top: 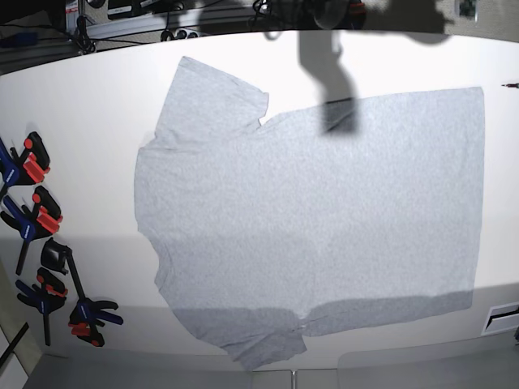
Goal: Fold the T-shirt properly
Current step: 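Move both grippers toward the shirt's shoulder corners near the collar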
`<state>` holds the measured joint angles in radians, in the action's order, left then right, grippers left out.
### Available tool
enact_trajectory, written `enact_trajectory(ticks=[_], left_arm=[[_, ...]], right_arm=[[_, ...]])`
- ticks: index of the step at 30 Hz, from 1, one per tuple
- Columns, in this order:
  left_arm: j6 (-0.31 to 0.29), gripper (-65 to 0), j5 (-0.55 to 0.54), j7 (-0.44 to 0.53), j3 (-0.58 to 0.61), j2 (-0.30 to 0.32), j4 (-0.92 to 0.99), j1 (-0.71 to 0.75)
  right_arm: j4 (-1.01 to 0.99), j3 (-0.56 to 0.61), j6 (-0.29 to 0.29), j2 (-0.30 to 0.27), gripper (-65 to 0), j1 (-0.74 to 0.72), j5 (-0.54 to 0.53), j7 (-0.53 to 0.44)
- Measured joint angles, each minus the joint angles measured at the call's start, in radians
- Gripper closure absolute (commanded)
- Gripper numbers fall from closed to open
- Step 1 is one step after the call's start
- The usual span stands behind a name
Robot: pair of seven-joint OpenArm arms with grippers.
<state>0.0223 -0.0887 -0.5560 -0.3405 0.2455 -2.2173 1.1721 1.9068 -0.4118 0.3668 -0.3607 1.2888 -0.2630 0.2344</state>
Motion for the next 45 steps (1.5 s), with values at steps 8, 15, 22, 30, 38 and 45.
enact_trajectory(ticks=[8, 15, 22, 30, 38, 45], left_arm=[[-0.006, -32.0, 0.007, 0.135, 0.000, 0.102, -0.123, -0.129], [-0.006, -32.0, 0.007, 0.138, 0.000, 0.105, -0.123, -0.213], [-0.006, -32.0, 0.007, 0.202, 0.000, 0.093, -0.123, -0.224], [-0.006, -32.0, 0.007, 0.264, 0.000, -0.049, -0.123, -0.230], [-0.006, -32.0, 0.006, 0.034, 0.000, 0.001, -0.122, -0.306], [-0.006, -32.0, -0.016, 0.038, 0.000, 0.004, -0.122, -0.375]], right_arm=[[0.282, -0.050, 0.201, -0.097, -22.4, 0.003, 0.090, 0.019], [0.404, -0.053, 0.231, -0.115, -22.4, -0.195, 0.111, -0.005], [0.401, -0.053, 0.307, -0.159, -24.4, -0.358, 0.264, -0.001], [0.377, -0.051, 0.341, -0.289, -34.1, -0.358, 0.319, -0.009], [0.378, -0.051, 0.341, -0.276, -34.0, -0.350, -0.028, 0.167], [0.357, 0.001, 0.333, -0.238, -34.0, -0.352, 0.149, 0.213]])
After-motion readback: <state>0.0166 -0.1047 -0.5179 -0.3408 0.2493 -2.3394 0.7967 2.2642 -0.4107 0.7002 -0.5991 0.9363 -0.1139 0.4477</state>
